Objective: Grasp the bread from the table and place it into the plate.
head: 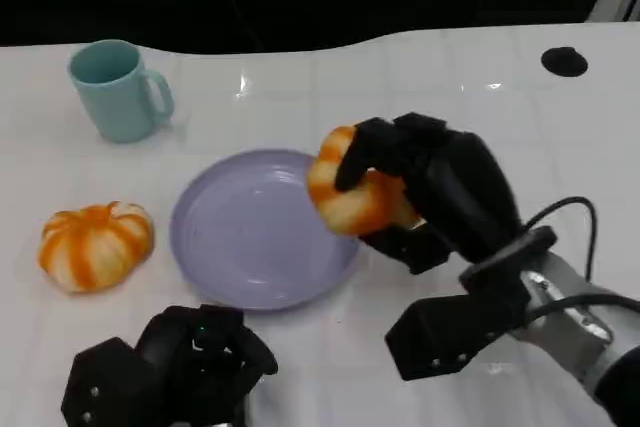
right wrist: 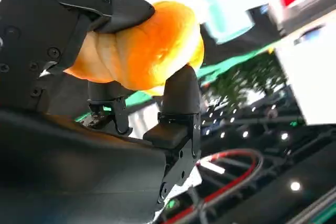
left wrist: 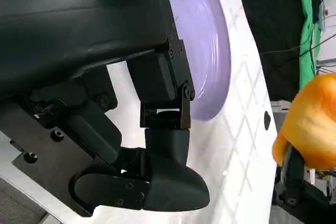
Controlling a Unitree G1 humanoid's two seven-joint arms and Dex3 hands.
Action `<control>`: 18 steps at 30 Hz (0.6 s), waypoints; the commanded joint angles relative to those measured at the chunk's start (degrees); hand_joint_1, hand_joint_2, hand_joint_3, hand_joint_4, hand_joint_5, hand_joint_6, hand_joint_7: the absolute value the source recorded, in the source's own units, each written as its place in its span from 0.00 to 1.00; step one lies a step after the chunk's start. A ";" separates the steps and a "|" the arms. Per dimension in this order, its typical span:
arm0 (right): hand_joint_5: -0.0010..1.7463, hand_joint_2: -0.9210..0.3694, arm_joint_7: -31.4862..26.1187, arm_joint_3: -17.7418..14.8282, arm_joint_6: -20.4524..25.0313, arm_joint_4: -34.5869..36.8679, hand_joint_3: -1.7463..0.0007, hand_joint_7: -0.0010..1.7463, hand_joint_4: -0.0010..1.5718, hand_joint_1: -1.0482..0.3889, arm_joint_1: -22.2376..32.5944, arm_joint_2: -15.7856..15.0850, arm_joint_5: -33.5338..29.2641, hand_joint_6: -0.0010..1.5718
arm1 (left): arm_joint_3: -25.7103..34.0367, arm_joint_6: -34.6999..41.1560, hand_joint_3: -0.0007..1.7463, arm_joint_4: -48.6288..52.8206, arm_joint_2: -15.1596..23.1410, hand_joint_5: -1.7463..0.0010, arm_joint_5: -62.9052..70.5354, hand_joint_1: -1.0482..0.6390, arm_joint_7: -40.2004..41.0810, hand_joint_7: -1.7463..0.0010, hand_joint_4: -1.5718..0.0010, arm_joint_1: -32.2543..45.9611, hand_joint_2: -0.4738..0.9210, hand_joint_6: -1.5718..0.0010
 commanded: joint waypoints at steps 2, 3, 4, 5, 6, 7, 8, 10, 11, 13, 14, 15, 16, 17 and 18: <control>1.00 0.57 1.82 -0.07 -1.00 1.68 0.15 0.95 0.63 0.62 -0.69 2.38 0.93 0.52 | -0.04 0.07 0.42 -0.56 0.29 0.35 0.43 0.00 0.98 0.57 0.01 0.56 0.71 0.11; 1.00 0.57 1.86 0.13 -1.07 2.18 0.15 0.95 0.63 0.62 -0.94 2.92 0.66 0.51 | -0.11 0.13 0.42 -0.64 0.31 0.35 0.45 0.00 1.01 0.57 0.01 0.59 0.70 0.11; 1.00 0.57 1.81 0.31 -1.24 2.73 0.15 0.95 0.63 0.62 -1.21 3.38 0.42 0.51 | -0.17 0.09 0.42 -0.67 0.32 0.35 0.50 0.00 1.06 0.57 0.01 0.60 0.70 0.11; 1.00 0.57 1.79 0.58 -1.57 3.57 0.15 0.95 0.63 0.62 -1.61 4.02 0.29 0.51 | -0.21 0.03 0.42 -0.71 0.34 0.35 0.57 0.00 1.10 0.57 0.01 0.61 0.70 0.11; 1.00 0.56 1.75 0.78 -1.84 4.38 0.15 0.95 0.63 0.62 -1.99 4.56 0.19 0.51 | -0.23 -0.06 0.42 -0.73 0.35 0.35 0.66 0.00 1.14 0.57 0.01 0.63 0.70 0.11; 1.00 0.54 1.54 0.99 -2.07 5.33 0.16 0.96 0.63 0.62 -2.43 5.11 0.03 0.51 | -0.22 -0.20 0.43 -0.71 0.36 0.35 0.75 0.00 1.17 0.57 0.01 0.64 0.70 0.11; 1.00 0.53 1.03 1.23 -2.31 6.54 0.16 0.97 0.63 0.62 -2.97 5.66 -0.23 0.51 | -0.20 -0.37 0.43 -0.62 0.36 0.35 0.83 0.00 1.19 0.57 0.01 0.62 0.70 0.11; 1.00 0.52 -0.22 1.78 -2.36 9.27 0.17 0.98 0.64 0.61 -4.27 6.72 -0.90 0.51 | -0.11 -0.23 0.43 -0.68 0.29 0.35 0.81 0.00 1.24 0.57 0.01 0.67 0.70 0.11; 1.00 0.51 -0.59 2.02 -2.13 10.61 0.17 0.98 0.63 0.61 -4.91 7.35 -1.14 0.50 | -0.05 -0.06 0.43 -0.73 0.24 0.36 0.70 0.00 1.19 0.57 0.00 0.69 0.70 0.11; 1.00 0.49 -0.73 2.35 -1.61 13.18 0.20 0.98 0.62 0.61 -6.18 8.60 -1.42 0.49 | 0.01 0.25 0.43 -0.77 0.23 0.36 0.56 0.00 1.06 0.58 0.00 0.68 0.70 0.11; 1.00 0.49 -0.74 2.44 -1.43 14.17 0.21 0.98 0.62 0.61 -6.69 9.04 -1.56 0.48 | 0.01 0.32 0.43 -0.76 0.24 0.36 0.56 0.00 1.03 0.58 0.00 0.66 0.70 0.11; 1.00 0.48 -0.92 2.66 -0.83 15.46 0.22 0.98 0.62 0.61 -7.38 9.63 -1.90 0.48 | -0.01 0.25 0.43 -0.64 0.26 0.36 0.66 0.00 1.06 0.58 0.00 0.62 0.70 0.11; 1.00 0.48 -1.29 2.84 -0.36 16.87 0.23 0.96 0.62 0.62 -8.07 10.22 -2.17 0.48 | -0.04 0.14 0.43 -0.54 0.27 0.36 0.80 0.00 1.13 0.58 0.00 0.60 0.70 0.11; 1.00 0.47 -1.82 2.84 0.18 18.45 0.25 0.92 0.61 0.62 -8.70 10.97 -2.21 0.49 | -0.07 -0.35 0.43 -0.26 0.30 0.36 0.94 0.00 1.15 0.58 0.00 0.57 0.70 0.11; 1.00 0.46 -2.20 2.77 0.58 20.02 0.26 0.90 0.60 0.62 -9.28 11.70 -2.04 0.50 | -0.09 -0.68 0.43 -0.06 0.31 0.36 1.02 0.00 1.14 0.58 0.00 0.55 0.70 0.11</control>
